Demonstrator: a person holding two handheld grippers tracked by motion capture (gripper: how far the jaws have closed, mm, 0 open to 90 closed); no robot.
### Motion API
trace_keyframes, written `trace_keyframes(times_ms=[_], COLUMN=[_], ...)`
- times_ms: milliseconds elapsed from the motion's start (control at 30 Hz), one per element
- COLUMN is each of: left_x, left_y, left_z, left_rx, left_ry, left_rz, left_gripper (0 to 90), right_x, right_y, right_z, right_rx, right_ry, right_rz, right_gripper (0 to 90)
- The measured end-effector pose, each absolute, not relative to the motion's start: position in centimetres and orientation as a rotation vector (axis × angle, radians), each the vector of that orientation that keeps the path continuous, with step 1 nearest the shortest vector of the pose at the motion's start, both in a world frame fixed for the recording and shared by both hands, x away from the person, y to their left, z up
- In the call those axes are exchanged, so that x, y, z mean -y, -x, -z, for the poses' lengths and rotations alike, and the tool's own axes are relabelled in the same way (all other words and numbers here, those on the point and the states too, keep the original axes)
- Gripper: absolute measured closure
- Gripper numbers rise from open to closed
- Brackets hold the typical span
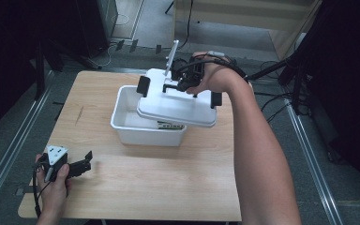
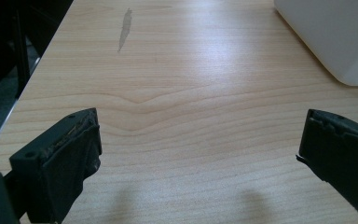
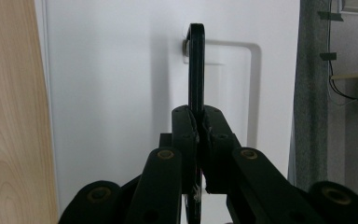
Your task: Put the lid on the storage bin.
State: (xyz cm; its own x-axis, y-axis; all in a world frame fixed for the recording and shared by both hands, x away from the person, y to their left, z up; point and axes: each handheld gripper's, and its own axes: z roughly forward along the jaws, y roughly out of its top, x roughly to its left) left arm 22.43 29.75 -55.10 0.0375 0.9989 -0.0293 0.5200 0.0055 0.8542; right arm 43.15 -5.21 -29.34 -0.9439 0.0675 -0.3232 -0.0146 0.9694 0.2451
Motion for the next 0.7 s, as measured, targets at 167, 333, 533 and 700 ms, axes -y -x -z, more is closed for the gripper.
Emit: trace_keyframes(times_ms=[167,333,533,700], left_x=[-29.7,-29.8,-29.8,-29.8], left_y=[-22.5,-22.5,-22.5,-22.5], left_z=[55.1,55.1,55.1,55.1], left_rx=[-1.572,-1.573,-1.574,-1.575], left_ry=[-1.606,-1.594,-1.596,-1.592], left_rz=[-0.846,-0.840,-0.843,-0.842], left_gripper=[0.0,0.0,0.0,0.0], right_x=[3.9,2.7,1.5,0.8], right_y=[-42.9,-42.8,-42.8,-42.7], right_z=[29.4,29.6,29.8,30.0], right_rx=[-2.788,-2.787,-2.796,-2.810], right_ry=[-0.018,-0.015,0.014,0.024], right_rz=[-0.350,-0.354,-0.371,-0.365], right_gripper=[85.9,85.9,86.0,86.0])
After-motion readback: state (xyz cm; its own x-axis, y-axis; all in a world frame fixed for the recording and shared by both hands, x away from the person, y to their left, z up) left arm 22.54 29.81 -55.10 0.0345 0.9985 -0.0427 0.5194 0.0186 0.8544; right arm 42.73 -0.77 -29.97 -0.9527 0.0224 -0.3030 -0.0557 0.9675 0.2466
